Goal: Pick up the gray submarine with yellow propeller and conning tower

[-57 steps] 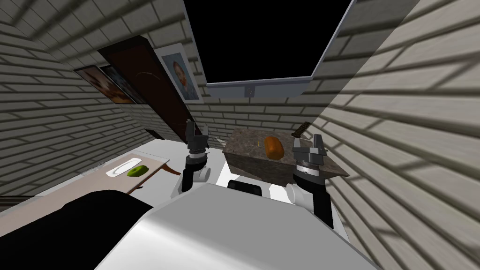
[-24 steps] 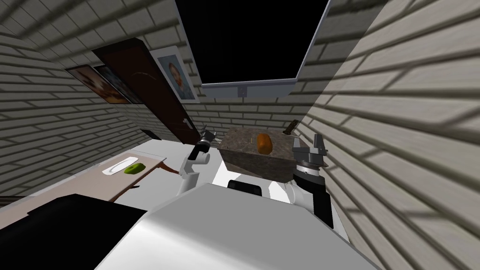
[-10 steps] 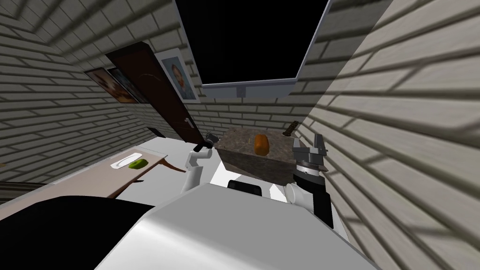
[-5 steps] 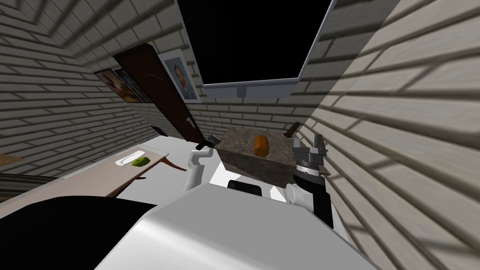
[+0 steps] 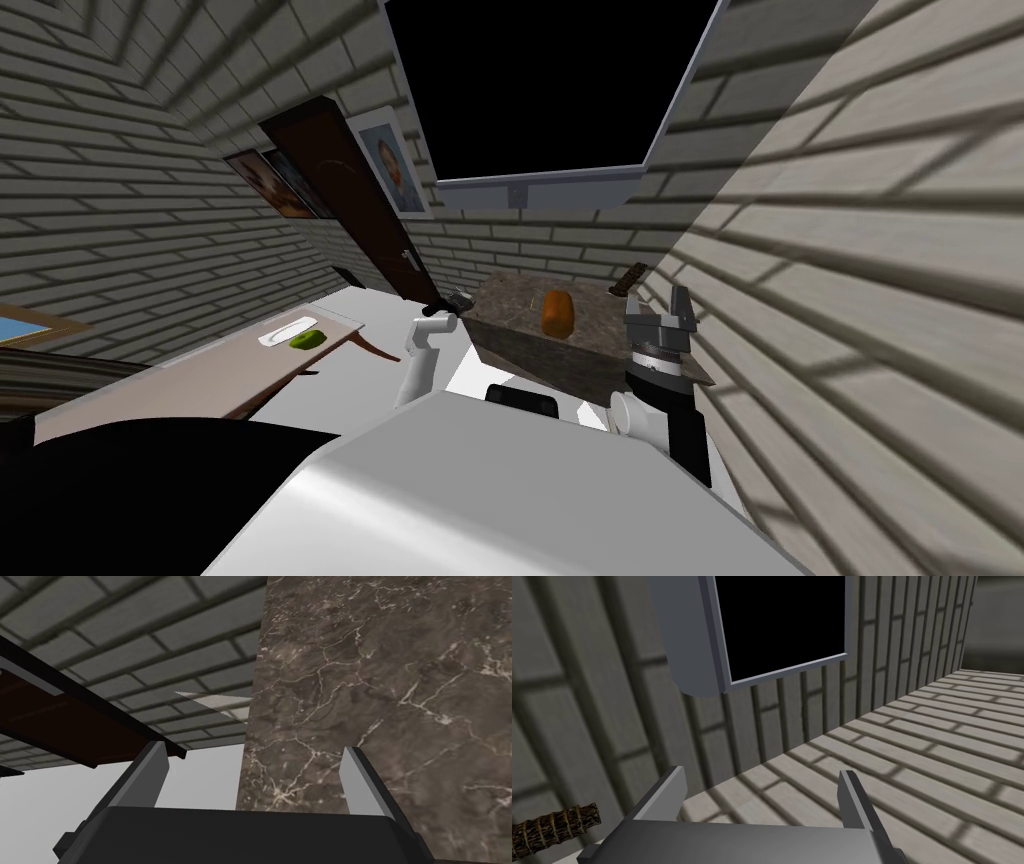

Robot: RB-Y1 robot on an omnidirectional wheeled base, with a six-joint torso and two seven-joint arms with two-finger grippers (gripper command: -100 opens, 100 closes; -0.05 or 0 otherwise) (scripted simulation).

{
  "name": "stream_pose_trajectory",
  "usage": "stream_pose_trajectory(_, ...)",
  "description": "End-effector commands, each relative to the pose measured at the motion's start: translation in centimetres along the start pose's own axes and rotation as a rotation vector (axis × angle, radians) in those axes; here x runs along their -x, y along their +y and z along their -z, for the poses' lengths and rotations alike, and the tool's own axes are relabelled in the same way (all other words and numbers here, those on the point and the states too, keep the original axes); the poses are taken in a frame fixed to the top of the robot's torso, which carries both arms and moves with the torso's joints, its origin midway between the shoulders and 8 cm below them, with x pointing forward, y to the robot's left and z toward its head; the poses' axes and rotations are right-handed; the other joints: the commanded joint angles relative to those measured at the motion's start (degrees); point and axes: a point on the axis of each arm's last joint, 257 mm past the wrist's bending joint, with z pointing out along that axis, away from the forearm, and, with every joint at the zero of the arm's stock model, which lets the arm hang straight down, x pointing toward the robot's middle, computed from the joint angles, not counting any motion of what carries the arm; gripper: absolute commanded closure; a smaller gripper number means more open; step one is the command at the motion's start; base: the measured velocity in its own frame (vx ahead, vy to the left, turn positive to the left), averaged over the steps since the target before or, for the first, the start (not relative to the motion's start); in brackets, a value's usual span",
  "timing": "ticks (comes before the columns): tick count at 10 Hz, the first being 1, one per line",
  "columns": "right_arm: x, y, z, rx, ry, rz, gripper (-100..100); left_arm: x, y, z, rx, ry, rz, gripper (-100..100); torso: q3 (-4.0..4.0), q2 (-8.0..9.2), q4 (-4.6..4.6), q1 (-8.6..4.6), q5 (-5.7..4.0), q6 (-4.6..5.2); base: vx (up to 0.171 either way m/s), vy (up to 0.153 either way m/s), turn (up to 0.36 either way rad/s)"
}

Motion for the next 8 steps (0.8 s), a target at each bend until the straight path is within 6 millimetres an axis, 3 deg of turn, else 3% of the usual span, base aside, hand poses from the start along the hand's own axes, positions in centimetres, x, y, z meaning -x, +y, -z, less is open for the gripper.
stream_pose_trajectory(1,0.0,0.0,0.0,0.000,0.000,0.000,0,1.1,1.7,-0.6,0.049,-0.047,0.050,-100,0.00,0.00,0.00,0.00,0.00,0.00,0.057,-0.065,0.131)
stream_pose_trajectory(5,0.0,0.0,0.0,0.000,0.000,0.000,0,2.9,4.0,-1.0,0.121,-0.126,0.107,-100,-0.01,-0.02,0.00,0.00,0.00,0.00,0.034,-0.041,0.074)
stream_pose_trajectory(8,0.0,0.0,0.0,0.000,0.000,0.000,0,4.8,6.9,-1.2,0.202,-0.213,0.182,-100,-0.01,-0.01,0.00,0.04,0.01,0.00,0.034,-0.029,0.100)
